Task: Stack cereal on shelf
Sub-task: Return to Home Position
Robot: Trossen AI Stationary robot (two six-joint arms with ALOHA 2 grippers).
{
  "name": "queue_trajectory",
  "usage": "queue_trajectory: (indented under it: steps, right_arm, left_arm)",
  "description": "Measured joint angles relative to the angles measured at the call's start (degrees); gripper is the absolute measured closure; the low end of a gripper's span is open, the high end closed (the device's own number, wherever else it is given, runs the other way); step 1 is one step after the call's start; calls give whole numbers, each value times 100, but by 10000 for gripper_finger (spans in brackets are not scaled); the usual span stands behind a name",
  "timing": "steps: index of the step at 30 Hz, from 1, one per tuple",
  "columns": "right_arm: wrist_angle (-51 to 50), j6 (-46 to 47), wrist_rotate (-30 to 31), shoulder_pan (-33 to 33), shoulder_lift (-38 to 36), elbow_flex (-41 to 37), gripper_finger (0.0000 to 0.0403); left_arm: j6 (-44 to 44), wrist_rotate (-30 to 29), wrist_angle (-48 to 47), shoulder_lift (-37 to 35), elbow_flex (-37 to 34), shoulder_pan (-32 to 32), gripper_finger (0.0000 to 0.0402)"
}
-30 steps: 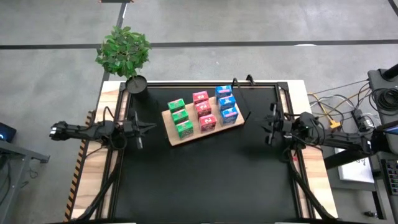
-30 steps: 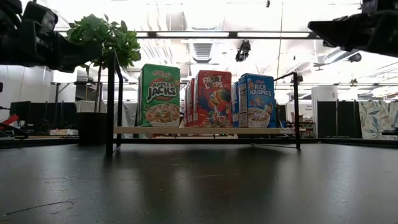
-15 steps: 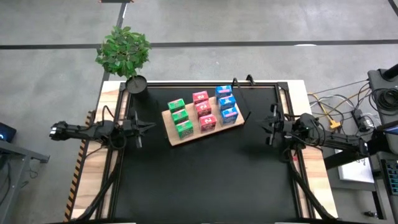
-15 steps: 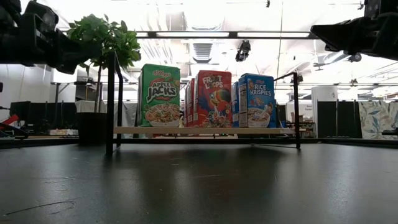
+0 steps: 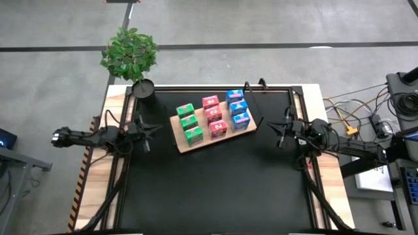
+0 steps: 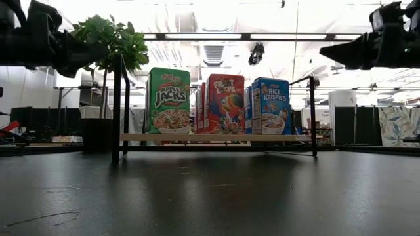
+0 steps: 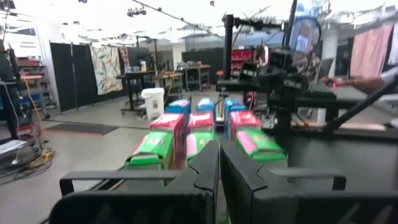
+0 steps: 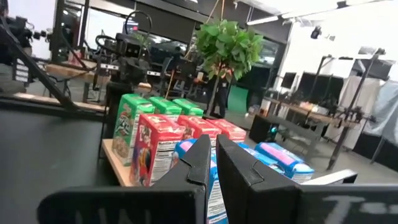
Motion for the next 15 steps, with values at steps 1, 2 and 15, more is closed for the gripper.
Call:
queue_trajectory:
  steps: [1, 2, 15]
  right_arm:
    - [0, 44, 0, 0, 2, -2, 385]
    - [6, 117, -2, 0, 4, -2, 385]
    - [9, 439, -4, 0, 13, -4, 385]
  left_arm:
    - [25, -2, -49, 18, 0, 0, 402]
    - [44, -2, -102, 33, 0, 0, 402]
    - [14, 0, -121, 182, 0, 0, 402]
